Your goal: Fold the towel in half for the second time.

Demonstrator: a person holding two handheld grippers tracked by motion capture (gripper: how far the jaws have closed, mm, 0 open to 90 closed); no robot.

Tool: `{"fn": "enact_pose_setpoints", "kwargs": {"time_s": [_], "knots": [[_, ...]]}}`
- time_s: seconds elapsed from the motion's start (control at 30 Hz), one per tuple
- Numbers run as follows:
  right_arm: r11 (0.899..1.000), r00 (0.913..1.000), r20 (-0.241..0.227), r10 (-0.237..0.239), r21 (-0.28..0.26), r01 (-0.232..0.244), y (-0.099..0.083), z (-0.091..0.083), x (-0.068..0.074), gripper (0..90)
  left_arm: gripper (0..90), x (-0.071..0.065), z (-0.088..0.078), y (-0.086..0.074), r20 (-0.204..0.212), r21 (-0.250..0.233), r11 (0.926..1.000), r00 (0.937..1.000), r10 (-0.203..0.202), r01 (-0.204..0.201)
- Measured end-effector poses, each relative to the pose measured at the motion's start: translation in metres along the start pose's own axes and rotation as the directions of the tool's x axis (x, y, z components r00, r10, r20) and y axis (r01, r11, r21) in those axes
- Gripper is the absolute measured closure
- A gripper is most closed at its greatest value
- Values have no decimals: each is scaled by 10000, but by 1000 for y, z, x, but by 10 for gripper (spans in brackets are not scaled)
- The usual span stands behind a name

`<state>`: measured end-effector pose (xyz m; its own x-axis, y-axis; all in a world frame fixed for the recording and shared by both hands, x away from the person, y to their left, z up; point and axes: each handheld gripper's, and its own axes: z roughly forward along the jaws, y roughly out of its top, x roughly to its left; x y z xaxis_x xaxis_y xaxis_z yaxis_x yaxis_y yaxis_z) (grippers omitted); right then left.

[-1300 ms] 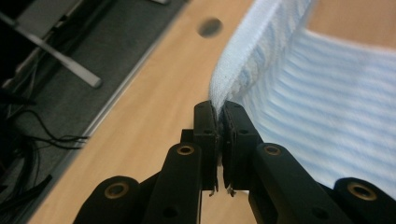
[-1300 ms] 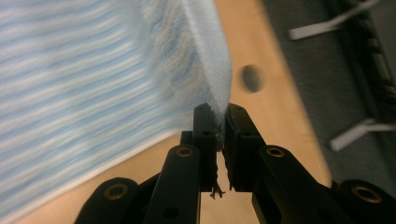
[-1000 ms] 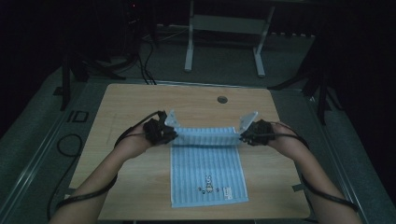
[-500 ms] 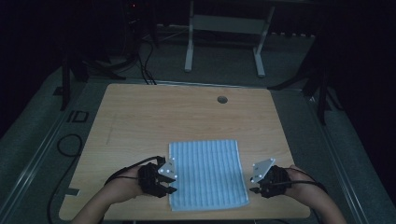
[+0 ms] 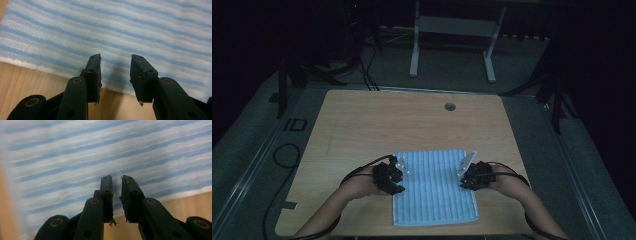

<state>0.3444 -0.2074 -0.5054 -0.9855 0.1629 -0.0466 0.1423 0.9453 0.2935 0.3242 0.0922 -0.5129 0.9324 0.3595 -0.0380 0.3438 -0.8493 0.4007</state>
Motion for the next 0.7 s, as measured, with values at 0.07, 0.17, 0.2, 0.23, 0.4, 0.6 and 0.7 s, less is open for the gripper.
{"fn": "enact_pose_setpoints", "kwargs": {"time_s": [0.07,0.17,0.2,0.23,0.4,0.6,0.7], "knots": [[9999,10000,41,33,145,-33,1,5,-6,791,601,6,5,1,-95,154,9998,9999,-143,144],[9992,9998,-18,176,360,-176,2,10,-10,778,601,9,9,2,1,201,9997,9999,-129,129],[9991,9996,-92,276,334,-273,1,12,-13,777,601,10,12,4,55,224,9997,9999,-118,117],[9988,9994,-152,324,366,-319,1,12,-14,773,601,11,13,6,71,209,9997,9999,-90,89],[9971,9993,-201,315,703,-300,-2,11,-16,765,601,13,15,11,56,304,9995,10000,29,-31],[9972,9983,-533,251,719,-212,-5,7,-10,698,578,13,13,16,-11,531,9985,9999,147,-146],[9976,9993,-346,170,675,-146,-6,2,-11,659,543,14,8,18,-231,516,9986,9996,138,-126]]}}
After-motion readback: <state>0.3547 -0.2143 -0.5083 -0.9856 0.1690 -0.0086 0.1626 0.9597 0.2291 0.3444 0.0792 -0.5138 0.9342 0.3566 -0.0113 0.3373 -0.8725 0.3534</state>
